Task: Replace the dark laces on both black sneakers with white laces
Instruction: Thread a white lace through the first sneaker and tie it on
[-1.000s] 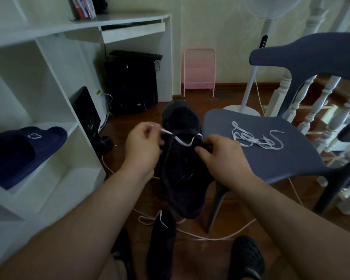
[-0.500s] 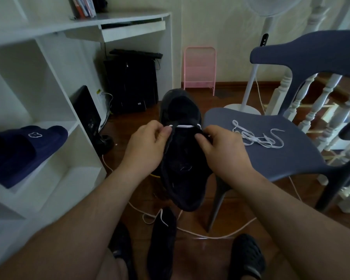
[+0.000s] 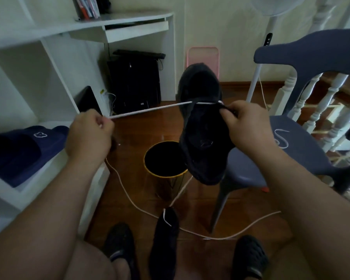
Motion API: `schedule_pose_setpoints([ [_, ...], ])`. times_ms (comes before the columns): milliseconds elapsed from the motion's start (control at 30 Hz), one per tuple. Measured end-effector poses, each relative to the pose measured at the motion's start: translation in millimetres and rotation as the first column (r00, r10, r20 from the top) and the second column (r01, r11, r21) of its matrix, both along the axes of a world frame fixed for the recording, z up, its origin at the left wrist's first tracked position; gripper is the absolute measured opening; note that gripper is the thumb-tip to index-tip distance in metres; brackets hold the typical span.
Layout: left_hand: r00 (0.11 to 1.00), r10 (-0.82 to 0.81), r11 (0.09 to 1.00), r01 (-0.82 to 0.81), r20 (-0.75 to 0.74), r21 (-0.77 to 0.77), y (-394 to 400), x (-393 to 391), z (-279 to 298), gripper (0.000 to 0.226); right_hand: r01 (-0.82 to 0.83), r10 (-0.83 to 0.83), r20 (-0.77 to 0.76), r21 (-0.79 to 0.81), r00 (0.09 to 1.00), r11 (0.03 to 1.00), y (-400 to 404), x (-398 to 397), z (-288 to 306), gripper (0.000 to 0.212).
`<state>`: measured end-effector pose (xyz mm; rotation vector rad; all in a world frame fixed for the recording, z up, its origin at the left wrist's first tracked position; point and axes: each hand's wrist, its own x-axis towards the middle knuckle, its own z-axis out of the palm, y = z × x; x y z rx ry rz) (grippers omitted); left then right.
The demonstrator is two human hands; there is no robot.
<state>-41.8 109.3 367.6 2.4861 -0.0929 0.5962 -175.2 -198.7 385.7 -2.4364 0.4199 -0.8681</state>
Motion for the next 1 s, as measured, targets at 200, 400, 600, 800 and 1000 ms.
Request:
schedule_pose_setpoints([
  [200,0.859,-0.31,0.949,0.305,-0.407,-0.079,-1.6,0.5,-24.6,0.025,-0.073,0.072,0.018,0.029,0.997,0.997,21.2,6.8,-6.7,0.025],
  [400,0.841,-0.54,0.775,0.498,0.0,-0.388,-41.8,-24.3,-10.6,0.018,-0.114,0.114,0.047,0.006,0.992,0.993,40.7,8.5,-4.1,0.023],
  [600,0.828,-0.547,0.796,0.56,0.125,-0.23,-63.5,-33.4,-9.5,0.016,-0.137,0.142,0.068,-0.072,0.987,0.988,47.9,10.7,-1.4,0.024],
  [800,0.914,-0.4,0.91,0.405,0.063,-0.088,-58.2,-28.1,-4.4,0.021,-0.098,0.098,0.033,0.009,0.995,0.995,42.0,9.9,2.7,0.024],
  [1000,0.821,-0.199,0.958,0.278,-0.535,0.07,-10.7,8.9,-17.6,0.028,-0.058,0.041,0.1,0.171,0.994,0.984,20.4,1.7,16.5,0.029],
])
